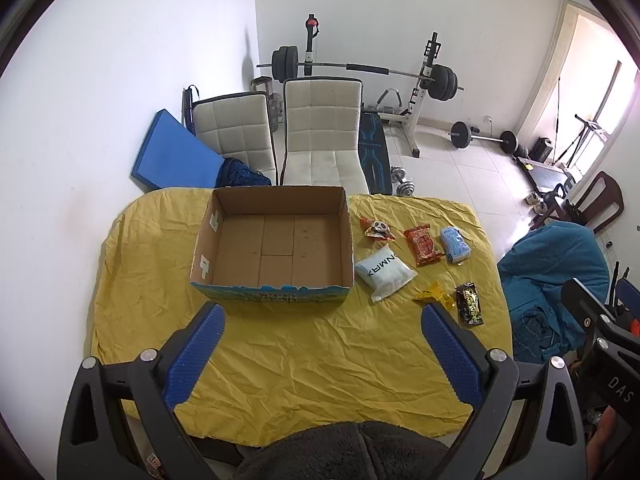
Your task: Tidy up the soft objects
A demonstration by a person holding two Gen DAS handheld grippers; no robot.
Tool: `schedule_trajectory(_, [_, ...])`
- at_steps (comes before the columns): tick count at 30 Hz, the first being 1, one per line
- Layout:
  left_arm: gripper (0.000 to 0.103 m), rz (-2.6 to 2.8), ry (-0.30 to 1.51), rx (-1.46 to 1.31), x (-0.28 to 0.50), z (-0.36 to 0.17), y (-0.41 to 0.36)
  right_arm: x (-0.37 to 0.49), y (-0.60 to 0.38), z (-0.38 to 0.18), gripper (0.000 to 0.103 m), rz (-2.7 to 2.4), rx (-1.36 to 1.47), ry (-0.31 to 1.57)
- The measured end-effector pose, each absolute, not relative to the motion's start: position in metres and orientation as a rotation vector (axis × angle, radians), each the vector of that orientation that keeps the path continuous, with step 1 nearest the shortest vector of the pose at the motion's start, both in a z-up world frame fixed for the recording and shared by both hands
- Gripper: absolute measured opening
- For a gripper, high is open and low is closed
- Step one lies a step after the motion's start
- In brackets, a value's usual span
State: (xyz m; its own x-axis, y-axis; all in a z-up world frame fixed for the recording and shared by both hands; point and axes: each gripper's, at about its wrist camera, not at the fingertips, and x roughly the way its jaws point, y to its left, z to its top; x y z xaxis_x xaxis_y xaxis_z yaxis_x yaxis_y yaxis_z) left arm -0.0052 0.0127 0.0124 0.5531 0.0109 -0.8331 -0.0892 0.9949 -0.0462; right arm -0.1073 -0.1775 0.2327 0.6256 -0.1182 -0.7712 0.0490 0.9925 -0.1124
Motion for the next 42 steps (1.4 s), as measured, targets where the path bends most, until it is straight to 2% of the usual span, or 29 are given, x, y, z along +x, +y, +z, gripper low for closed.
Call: schedule_trajectory(42, [0.101, 0.053, 0.959, -0.093, -0.0031, 0.0173, 0.0166, -0.1074, -0.1781, 0.234, 0.103, -0.099, -0.073, 0.876])
